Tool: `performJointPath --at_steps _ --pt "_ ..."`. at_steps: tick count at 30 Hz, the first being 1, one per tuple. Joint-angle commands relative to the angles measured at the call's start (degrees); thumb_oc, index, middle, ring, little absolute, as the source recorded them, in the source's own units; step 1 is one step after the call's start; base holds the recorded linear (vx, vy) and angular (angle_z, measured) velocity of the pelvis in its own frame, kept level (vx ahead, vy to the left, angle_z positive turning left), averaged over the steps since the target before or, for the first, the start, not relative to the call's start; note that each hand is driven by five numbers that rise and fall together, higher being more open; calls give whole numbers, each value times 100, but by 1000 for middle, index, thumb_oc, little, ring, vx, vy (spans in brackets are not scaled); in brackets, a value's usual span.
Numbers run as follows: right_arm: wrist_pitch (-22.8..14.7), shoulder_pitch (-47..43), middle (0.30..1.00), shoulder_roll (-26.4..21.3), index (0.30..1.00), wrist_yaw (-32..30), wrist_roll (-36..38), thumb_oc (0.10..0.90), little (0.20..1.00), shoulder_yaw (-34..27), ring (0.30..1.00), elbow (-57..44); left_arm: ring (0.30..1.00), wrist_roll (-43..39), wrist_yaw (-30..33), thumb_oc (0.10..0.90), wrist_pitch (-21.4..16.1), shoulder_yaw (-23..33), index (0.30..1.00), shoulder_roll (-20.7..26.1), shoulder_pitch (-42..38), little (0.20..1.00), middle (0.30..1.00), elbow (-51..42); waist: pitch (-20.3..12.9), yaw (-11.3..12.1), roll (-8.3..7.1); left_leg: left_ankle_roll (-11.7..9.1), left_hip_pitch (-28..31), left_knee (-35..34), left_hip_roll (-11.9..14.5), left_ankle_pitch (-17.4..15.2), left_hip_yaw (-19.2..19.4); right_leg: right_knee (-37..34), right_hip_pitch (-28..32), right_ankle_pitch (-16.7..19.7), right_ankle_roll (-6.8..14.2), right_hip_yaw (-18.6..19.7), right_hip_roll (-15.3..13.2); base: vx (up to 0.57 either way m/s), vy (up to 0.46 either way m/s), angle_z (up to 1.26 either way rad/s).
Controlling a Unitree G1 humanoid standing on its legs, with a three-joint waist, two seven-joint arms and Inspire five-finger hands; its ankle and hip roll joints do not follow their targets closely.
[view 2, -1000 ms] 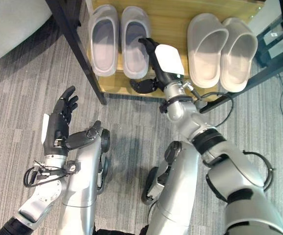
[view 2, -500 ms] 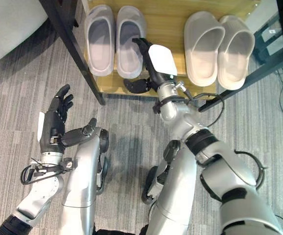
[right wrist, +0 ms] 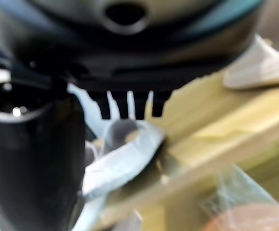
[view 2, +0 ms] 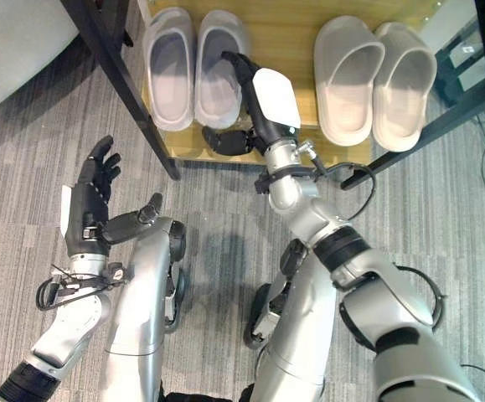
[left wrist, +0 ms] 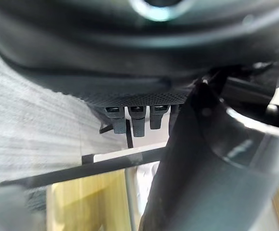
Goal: Arrange the slippers neatly on the shoe rack.
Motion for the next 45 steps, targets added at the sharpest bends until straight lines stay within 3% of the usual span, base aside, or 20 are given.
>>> performJointPath --at_steps 1,13,17,21,23,25,31,33,37,40,42,43,44,45 --pt "-138 -714 900 27 900 -466 -610 800 900 -439 900 -792 900 310 212 800 -375 200 900 -250 -466 900 900 -496 -234 195 -50 -52 -183 295 -137 -354 -528 192 -99 539 -68 309 118 0 0 0" --pt "78 -594 900 226 900 -328 -796 800 900 -480 900 -446 900 429 336 800 -298 229 900 -435 -902 900 900 -234 -234 127 -123 -80 -183 299 -147 -331 -507 221 -138 551 -60 322 141 0 0 0" --pt "-36 -382 900 211 900 -474 -902 800 900 -546 900 -623 900 402 338 800 -315 244 900 -465 -882 900 900 -190 -234 110 -117 -78 -183 298 -146 -334 -496 226 -146 557 -55 346 150 0 0 0" --pt "-213 35 900 139 900 -841 -1113 800 900 -985 900 -1458 900 487 403 800 -291 336 900 -402 -791 900 900 -304 -234 70 -117 -69 -183 280 -147 -331 -467 225 -142 550 -55 346 155 0 0 0" --pt "-324 453 900 -205 900 -835 -1482 800 900 -1460 900 -2764 900 624 398 800 -277 461 900 -270 -588 900 900 -584 -234 7 -153 -75 -183 285 -149 -332 -450 245 -136 546 -45 338 166 0 0 0" --pt "-400 850 900 -455 900 -785 -1573 800 900 -1755 900 -3434 900 684 392 800 -288 556 900 -182 -358 900 900 -786 -234 -36 -183 -79 -183 296 -164 -327 -443 266 -133 559 -39 353 180 0 0 0" --pt "-806 2335 900 -848 900 -648 -1183 800 900 -2554 900 -4680 900 719 295 800 -325 722 900 -69 369 900 900 -1293 -234 -158 -251 -106 -183 335 -172 -326 -448 288 -144 571 -31 394 192 0 0 0" --pt "-943 3197 900 -1028 900 -710 -1193 800 900 -3098 900 -5107 900 718 194 800 -329 700 900 -78 725 900 900 -1456 -234 -228 -273 -112 -183 330 -168 -296 -437 271 -144 568 -38 397 191 1 -16 -1" --pt "-1173 4139 900 -644 900 -540 -415 800 900 -3451 900 -5210 900 281 -170 800 -335 469 900 -242 1001 900 900 -1357 -234 -328 -279 -116 -183 154 -199 -207 -418 101 -100 591 -47 356 195 -8 -42 -2" --pt "-1382 4500 900 400 900 -861 218 800 900 -3711 900 -4869 900 -416 -644 800 -313 319 900 -330 985 900 900 -1059 -234 -418 -159 -78 -183 -390 -274 -18 -331 -450 8 639 -104 227 162 -76 16 -1" --pt "-1373 4410 900 650 900 -964 693 800 900 -3863 900 -4475 900 -136 -539 800 -244 709 900 -120 758 900 900 -1020 -234 -393 -25 -60 -183 -896 -322 150 -344 -957 109 709 -86 134 140 -156 44 -11" --pt "-1306 4439 900 725 900 -1066 680 800 900 -3990 900 -4233 900 -287 -795 800 -200 597 900 -183 1266 900 900 -1485 -234 -331 59 -28 -183 -1119 -374 263 -315 -1142 151 767 -98 86 118 -157 13 -11" --pt "-1313 4326 900 837 900 -977 767 800 900 -4014 900 -4098 900 5 -776 800 -24 615 900 -195 1126 900 900 -979 -239 -376 43 -54 -183 -1360 -368 386 -351 -1437 228 827 -87 8 125 -135 1 4" --pt "-1291 4330 900 807 900 -1190 738 800 900 -4018 900 -3605 900 417 -635 800 -135 651 900 -139 1255 900 900 -1344 -257 -308 110 -48 -183 -1559 -403 459 -363 -1570 243 846 -90 -16 130 -87 12 14"
